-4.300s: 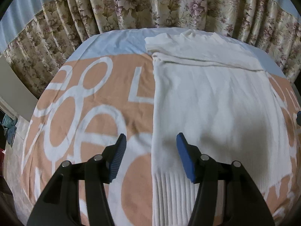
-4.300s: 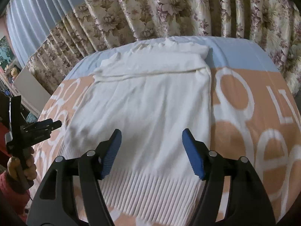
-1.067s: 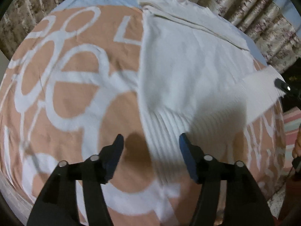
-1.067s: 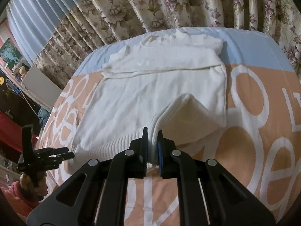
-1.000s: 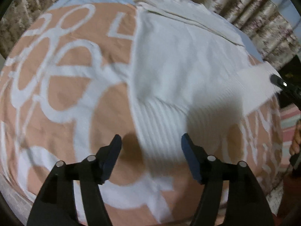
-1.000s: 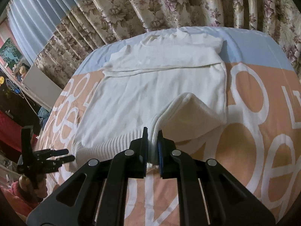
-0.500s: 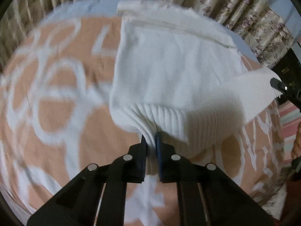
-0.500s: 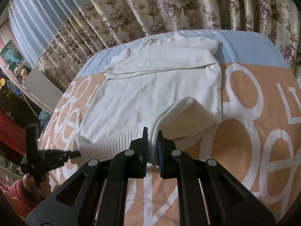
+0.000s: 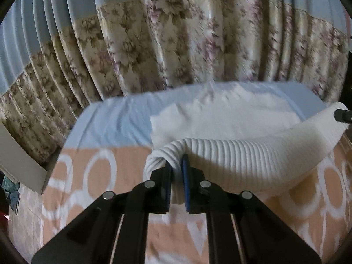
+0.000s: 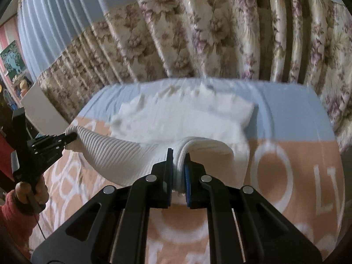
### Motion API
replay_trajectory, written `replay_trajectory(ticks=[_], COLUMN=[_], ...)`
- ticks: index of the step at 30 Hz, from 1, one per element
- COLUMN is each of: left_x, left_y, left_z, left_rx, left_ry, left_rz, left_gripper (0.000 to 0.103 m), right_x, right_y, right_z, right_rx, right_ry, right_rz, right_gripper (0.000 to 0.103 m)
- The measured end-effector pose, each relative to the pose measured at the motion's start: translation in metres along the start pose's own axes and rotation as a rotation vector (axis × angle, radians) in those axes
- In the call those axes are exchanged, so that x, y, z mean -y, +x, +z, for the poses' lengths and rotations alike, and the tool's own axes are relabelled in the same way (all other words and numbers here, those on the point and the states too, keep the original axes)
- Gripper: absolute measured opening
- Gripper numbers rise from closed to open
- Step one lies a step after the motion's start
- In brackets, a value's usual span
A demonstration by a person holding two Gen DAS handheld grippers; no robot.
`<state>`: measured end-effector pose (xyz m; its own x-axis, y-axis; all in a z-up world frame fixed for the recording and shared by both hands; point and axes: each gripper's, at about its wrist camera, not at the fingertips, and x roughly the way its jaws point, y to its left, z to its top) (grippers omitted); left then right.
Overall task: Fold small clothes
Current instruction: 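Lay the hem onto the collar with the right gripper while the left gripper pinches the fold, then open both grippers to release the halved sweater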
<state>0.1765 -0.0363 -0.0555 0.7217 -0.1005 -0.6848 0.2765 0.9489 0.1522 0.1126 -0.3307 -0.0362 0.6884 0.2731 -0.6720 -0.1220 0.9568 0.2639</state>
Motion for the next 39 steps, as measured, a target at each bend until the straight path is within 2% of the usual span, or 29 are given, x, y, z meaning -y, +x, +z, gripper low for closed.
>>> replay_trajectory(ticks=[4, 12, 16, 20, 26, 28, 29, 30, 31, 33, 35, 39], left_x=[-0.007, -0.006, -0.003, 0.006, 0.008, 0.008, 0.005, 0.002, -0.004, -0.012, -0.021, -0.030], left_y=[0.022, 0.075, 0.114, 0.149, 0.188, 0.192, 0.192, 0.190, 0.188, 0.182, 0.177, 0.168], left_z=[0.032, 0.052, 0.060, 0.056, 0.052, 0.056, 0.060, 0.064, 0.069, 0.074, 0.078, 0.076], left_rx=[0.010, -0.026, -0.071, -0.106, -0.147, -0.148, -0.144, -0.139, -0.128, -0.113, -0.102, -0.098], left_ry=[-0.011, 0.004, -0.004, 0.025, 0.035, 0.027, 0.011, -0.005, -0.026, -0.056, -0.081, -0.089], left_rz=[0.034, 0.053, 0.033, 0.046, 0.060, 0.065, 0.060, 0.061, 0.075, 0.086, 0.090, 0.111], left_gripper=[0.009, 0.009, 0.009, 0.009, 0.010, 0.013, 0.015, 0.021, 0.030, 0.043, 0.043, 0.044], right_x=[0.009, 0.030, 0.047, 0.066, 0.085, 0.092, 0.094, 0.096, 0.096, 0.097, 0.100, 0.109], right_y=[0.018, 0.067, 0.096, 0.130, 0.163, 0.171, 0.173, 0.173, 0.172, 0.167, 0.160, 0.149], right_z=[0.032, 0.057, 0.060, 0.055, 0.056, 0.060, 0.062, 0.065, 0.069, 0.072, 0.075, 0.074], right_rx=[0.027, -0.004, -0.041, -0.082, -0.091, -0.087, -0.082, -0.074, -0.059, -0.038, -0.006, 0.017], right_ry=[0.009, 0.003, 0.038, 0.059, 0.089, 0.115, 0.125, 0.134, 0.140, 0.145, 0.155, 0.172], right_rz=[0.005, -0.016, -0.021, -0.047, -0.065, -0.064, -0.058, -0.051, -0.041, -0.037, -0.048, -0.072], right_gripper=[0.009, 0.009, 0.009, 0.009, 0.010, 0.011, 0.012, 0.013, 0.017, 0.025, 0.051, 0.053])
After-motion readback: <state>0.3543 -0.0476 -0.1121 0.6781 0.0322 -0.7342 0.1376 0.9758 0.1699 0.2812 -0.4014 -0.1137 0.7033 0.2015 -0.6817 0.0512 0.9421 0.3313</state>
